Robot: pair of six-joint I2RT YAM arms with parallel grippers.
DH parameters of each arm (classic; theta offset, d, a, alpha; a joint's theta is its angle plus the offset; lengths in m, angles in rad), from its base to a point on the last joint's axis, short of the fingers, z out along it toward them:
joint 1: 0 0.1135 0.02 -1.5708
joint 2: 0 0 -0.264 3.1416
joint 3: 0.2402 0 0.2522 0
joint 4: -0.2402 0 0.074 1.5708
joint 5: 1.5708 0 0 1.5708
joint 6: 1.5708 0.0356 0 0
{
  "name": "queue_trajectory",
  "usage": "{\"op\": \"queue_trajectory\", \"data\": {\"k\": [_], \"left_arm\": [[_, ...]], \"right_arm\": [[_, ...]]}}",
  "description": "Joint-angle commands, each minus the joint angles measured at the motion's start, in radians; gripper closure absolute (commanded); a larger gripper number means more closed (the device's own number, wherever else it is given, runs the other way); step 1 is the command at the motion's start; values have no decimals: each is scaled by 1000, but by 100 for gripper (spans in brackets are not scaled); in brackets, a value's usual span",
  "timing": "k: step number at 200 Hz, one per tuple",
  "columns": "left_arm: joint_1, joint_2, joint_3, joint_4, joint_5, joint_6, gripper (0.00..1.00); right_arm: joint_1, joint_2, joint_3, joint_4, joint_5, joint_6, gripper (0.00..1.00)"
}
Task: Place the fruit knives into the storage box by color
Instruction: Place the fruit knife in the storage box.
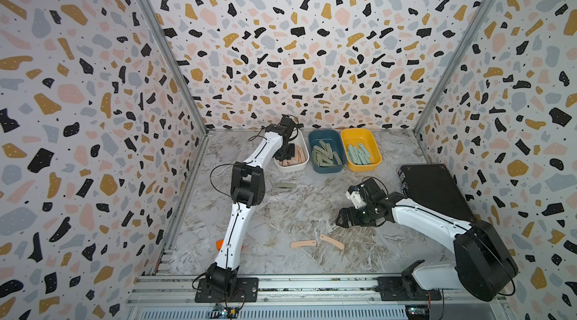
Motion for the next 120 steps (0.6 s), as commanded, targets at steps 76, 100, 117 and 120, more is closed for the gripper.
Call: {"op": "queue_trajectory", "data": {"k": [76,100,117,120], "left_arm": [[-22,-601,-437,71,123,-113,1],[-15,-744,-630,82,145,-114,1],[-3,-813,-767,86,156,-111,1],[1,-824,-791,90,157,-111,1]], "right_arm": [[124,360,383,125,132,-166,11],[146,491,540,124,157,-240,18],[168,585,657,97,180,-291,21],[171,600,676,94,184,-299,21]]}}
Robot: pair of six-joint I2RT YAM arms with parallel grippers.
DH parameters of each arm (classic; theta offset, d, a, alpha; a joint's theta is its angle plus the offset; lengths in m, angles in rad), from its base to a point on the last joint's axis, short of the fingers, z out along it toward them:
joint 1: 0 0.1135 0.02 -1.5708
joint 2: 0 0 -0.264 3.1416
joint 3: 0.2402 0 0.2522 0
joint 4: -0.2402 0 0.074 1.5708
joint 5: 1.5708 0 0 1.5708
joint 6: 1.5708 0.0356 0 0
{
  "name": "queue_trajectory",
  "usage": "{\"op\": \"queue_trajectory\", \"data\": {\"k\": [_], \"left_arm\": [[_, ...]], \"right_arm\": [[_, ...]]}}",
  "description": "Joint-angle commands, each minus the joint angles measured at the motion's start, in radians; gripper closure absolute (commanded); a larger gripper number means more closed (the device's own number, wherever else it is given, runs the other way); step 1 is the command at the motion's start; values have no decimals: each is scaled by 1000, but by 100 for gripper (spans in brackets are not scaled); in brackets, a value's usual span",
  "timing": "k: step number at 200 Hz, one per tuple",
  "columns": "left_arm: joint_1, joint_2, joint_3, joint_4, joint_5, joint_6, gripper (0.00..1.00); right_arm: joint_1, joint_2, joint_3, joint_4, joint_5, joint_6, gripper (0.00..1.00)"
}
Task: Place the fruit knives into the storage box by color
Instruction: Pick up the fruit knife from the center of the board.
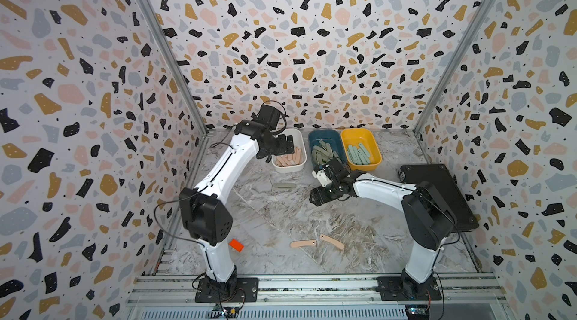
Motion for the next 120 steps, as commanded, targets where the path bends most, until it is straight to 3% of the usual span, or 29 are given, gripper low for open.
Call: {"op": "queue_trajectory", "data": {"k": [1,50,120], "left_arm": [[18,-27,-179,11,34,-13,1],[92,-190,-503,82,93,-15,1],[165,-340,-697,95,112,11,1]], "right_arm": [[26,82,135,-25,55,-112,22],[73,309,439,-106,95,-194,27],[125,557,767,-252,156,-267,27]]}}
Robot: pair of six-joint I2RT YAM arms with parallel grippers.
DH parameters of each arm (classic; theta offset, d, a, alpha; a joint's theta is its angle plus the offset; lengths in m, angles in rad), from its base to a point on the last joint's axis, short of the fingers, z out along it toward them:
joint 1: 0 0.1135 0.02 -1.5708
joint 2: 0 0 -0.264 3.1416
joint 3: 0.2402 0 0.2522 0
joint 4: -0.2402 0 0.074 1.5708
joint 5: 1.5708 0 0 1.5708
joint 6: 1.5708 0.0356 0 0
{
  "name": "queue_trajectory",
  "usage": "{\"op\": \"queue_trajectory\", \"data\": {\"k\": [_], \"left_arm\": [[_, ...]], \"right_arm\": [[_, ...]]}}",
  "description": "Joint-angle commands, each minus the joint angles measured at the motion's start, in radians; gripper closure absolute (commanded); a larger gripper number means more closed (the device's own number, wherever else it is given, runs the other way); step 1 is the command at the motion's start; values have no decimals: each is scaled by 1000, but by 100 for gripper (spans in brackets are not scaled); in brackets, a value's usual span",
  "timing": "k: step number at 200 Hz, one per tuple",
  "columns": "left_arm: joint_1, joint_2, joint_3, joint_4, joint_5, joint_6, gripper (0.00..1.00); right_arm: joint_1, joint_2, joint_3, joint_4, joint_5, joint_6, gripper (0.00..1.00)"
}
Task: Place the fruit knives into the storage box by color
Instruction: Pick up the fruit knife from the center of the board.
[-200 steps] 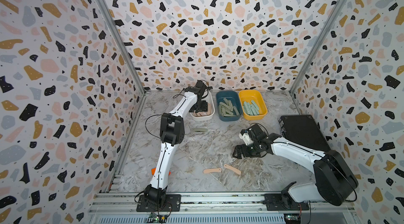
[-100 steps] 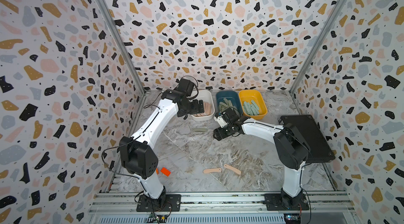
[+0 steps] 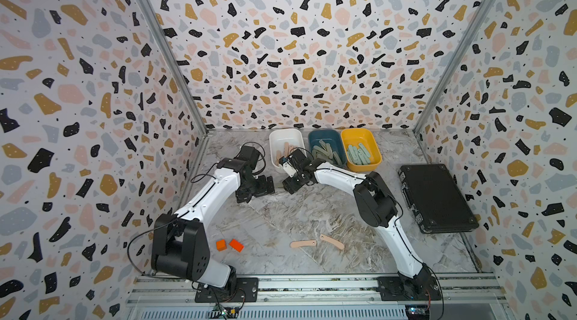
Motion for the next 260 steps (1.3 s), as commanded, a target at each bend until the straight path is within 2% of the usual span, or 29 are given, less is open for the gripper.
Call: {"op": "queue_trajectory", "data": {"k": [1,27,48,74,99,141,221,241,260], "left_arm": [[26,-41,-51,16,19,19,1],[63,-75,-93,24,38,29,1],[93,-87,-113,32,60,36,1],[114,-102,-127,38,76,41,1],[127,-110,-134,44,89,42,1],[131,-108,-134,53,109,38,1],[134,-122,-141,50,122,18,1],[134,-120,-145,42,121,26,1],[135,-125,-150,42,134,27,1]], "right_arm": [[19,48,88,-110,42,-47,27],[46,108,159,-164,87,-81,32],[65,124,164,-203,117,-92,48],[82,81,69,-220,154,-76,66],[97,-3,-64,-210,168,-27,74],[123,-110,-226,-209,174,68,80],[144,-152,-278,-267,213,238,81],[144,-174,-307,-283,283,301,91],[139,-201,-345,-290,318,334,92]]}}
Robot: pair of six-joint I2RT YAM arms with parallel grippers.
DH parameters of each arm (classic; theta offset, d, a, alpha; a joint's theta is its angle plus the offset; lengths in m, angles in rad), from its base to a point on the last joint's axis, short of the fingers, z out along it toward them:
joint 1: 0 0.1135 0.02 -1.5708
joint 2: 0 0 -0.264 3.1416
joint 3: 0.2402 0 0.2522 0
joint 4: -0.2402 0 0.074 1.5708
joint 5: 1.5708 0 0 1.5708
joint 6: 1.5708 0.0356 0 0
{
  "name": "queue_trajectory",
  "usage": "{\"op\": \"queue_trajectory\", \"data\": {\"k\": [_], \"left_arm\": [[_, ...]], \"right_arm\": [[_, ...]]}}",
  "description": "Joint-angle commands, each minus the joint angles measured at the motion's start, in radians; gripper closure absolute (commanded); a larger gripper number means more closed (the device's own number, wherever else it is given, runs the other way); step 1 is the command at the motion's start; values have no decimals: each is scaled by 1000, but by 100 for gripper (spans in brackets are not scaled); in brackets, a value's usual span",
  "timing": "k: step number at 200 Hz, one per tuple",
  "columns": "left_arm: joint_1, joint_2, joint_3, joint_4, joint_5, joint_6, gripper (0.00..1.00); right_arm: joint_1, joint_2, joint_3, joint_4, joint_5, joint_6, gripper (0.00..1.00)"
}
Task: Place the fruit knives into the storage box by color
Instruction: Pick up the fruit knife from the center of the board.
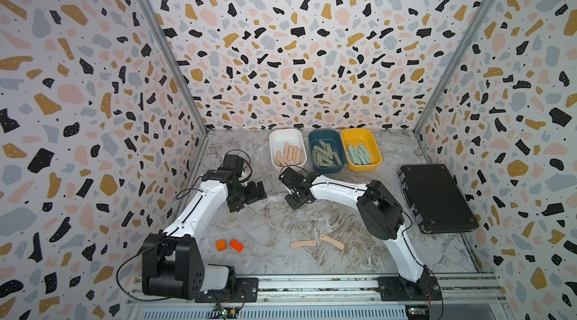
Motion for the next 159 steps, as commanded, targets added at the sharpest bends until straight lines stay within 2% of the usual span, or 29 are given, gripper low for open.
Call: {"op": "queue_trajectory", "data": {"k": [1,65,159], "left_arm": [[6,-22,-17,0,21,3,1],[6,-15,-23,15,50,0,1],[6,-12,-30,13,56,7,1]], "right_arm": [[0,-14,-77,-159,63,87,92],[-24,-13,-62,-170,-52,142,91],[-69,-148,-74,-170,-9,151,96]]}}
